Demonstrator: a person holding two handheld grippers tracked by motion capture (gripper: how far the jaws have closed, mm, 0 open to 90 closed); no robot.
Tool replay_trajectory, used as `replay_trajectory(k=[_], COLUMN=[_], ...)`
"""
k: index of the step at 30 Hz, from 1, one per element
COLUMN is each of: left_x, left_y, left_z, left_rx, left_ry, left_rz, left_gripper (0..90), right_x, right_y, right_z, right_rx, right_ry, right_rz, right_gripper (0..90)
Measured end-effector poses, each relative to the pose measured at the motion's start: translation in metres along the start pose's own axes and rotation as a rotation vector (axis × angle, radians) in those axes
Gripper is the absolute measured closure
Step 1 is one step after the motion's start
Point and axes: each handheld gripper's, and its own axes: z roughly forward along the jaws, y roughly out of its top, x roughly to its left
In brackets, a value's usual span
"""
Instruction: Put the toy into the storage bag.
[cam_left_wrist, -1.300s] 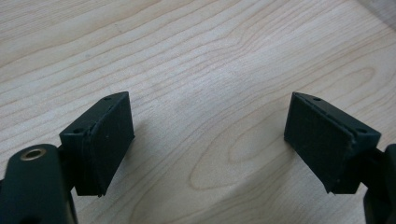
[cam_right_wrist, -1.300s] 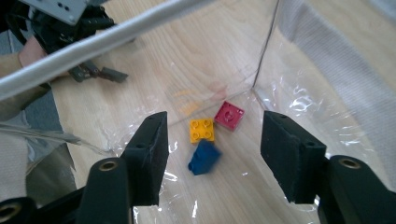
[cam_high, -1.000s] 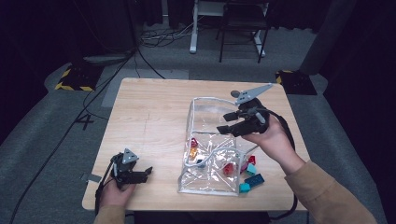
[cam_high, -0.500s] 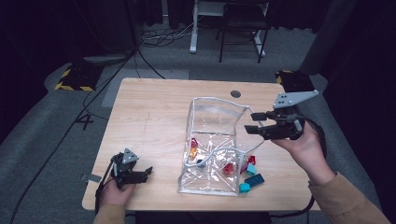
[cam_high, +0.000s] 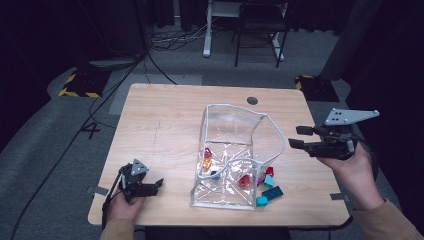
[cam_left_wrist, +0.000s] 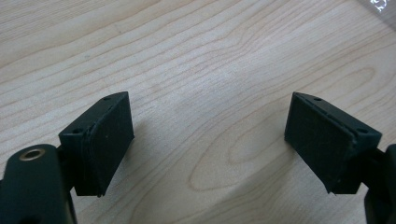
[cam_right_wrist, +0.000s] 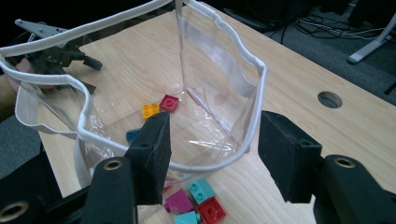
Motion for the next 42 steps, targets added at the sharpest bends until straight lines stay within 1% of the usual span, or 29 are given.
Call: replay_trajectory(k=[4,5,9,11,13,14,15,18,22,26,30,35,42], left_x=[0.0,0.0,0.0,0.0,0.0,0.0,0.0,0.0,0.0,0.0,0.0,0.0,0.0], left_y=[0.0,0.0,0.0,0.0,0.0,0.0,0.0,0.0,0.0,0.0,0.0,0.0,0.0], left_z=[0.0,0.0,0.0,0.0,0.0,0.0,0.0,0.0,0.0,0.0,0.0,0.0,0.0], left_rx=[0.0,-0.002,-0.001,-0.002,-0.002,-0.002,-0.002,-0.002,-0.002,-0.002,-0.002,-0.002,-0.002], left_ry=[0.0,0.001,0.001,0.001,0.001,0.001,0.001,0.001,0.001,0.001,0.001,0.001,0.001], left_rz=[0.0,0.002,0.002,0.0,0.0,0.0,0.001,0.0,0.0,0.0,0.001,0.0,0.0], left_gripper=[15.9,15.9,15.9,15.9,15.9,15.9,15.9,15.9,15.9,15.9,15.9,15.9,15.9], right_x=[-0.003,-0.003,-0.004,-0.004,-0.003,-0.003,-0.003,-0.002,0.0,0.002,0.006,0.01,0.013], right_y=[-0.014,-0.017,-0.032,-0.041,-0.048,-0.053,-0.056,-0.066,-0.082,-0.095,-0.107,-0.12,-0.136], right_z=[-0.004,-0.005,-0.003,-0.002,-0.001,-0.001,-0.001,0.002,0.01,0.02,0.031,0.044,0.068], right_rx=[0.002,0.003,0.006,0.013,0.009,0.003,0.001,0.006,0.027,0.058,0.089,0.124,0.17], right_ry=[-0.005,-0.008,-0.013,-0.028,-0.026,-0.025,-0.027,-0.03,-0.037,-0.033,-0.044,-0.034,-0.003], right_rz=[0.038,0.041,0.063,0.068,0.078,0.093,0.098,0.114,0.12,0.13,0.118,0.128,0.153], right_gripper=[44.3,44.0,42.1,40.5,40.0,39.6,39.2,38.0,36.3,35.0,33.9,33.9,34.3])
